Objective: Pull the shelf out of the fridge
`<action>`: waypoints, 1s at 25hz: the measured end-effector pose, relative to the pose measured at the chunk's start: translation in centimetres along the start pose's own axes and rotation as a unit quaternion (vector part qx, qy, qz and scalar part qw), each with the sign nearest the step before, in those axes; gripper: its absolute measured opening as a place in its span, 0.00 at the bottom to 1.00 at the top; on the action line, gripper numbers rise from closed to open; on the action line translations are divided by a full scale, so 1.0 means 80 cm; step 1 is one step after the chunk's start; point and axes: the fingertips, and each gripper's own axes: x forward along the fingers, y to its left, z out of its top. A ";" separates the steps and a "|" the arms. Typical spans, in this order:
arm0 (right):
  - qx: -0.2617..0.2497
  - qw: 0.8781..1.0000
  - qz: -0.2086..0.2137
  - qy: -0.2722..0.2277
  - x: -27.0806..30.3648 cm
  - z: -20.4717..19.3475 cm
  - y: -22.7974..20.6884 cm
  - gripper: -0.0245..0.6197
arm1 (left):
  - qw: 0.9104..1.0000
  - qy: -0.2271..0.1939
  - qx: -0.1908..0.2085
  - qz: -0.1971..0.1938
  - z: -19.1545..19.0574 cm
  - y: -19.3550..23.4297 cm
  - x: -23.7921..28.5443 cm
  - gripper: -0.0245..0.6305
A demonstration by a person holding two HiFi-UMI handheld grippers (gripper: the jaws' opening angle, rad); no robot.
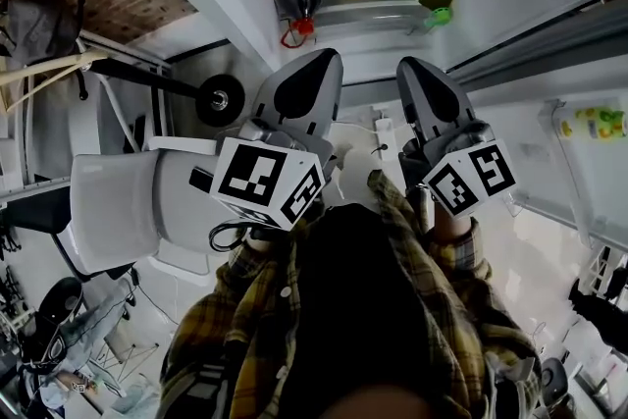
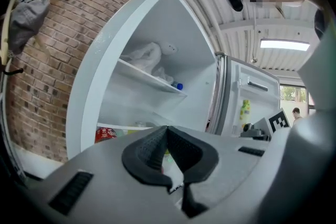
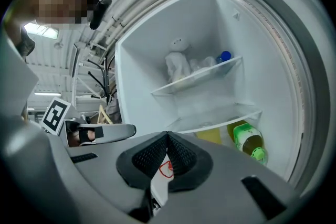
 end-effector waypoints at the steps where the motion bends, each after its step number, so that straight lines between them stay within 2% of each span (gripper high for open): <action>1: 0.001 1.000 -0.001 0.000 0.001 0.000 -0.002 0.06 | 1.000 0.001 0.000 -0.001 -0.001 0.000 0.003 0.04; 13: 0.008 1.000 0.008 0.005 0.024 0.011 -0.041 0.06 | 1.000 -0.006 -0.004 0.006 0.008 0.007 0.047 0.04; 25: -0.014 0.997 0.079 0.022 0.074 0.041 -0.106 0.06 | 0.997 -0.037 -0.020 0.060 0.020 0.009 0.134 0.04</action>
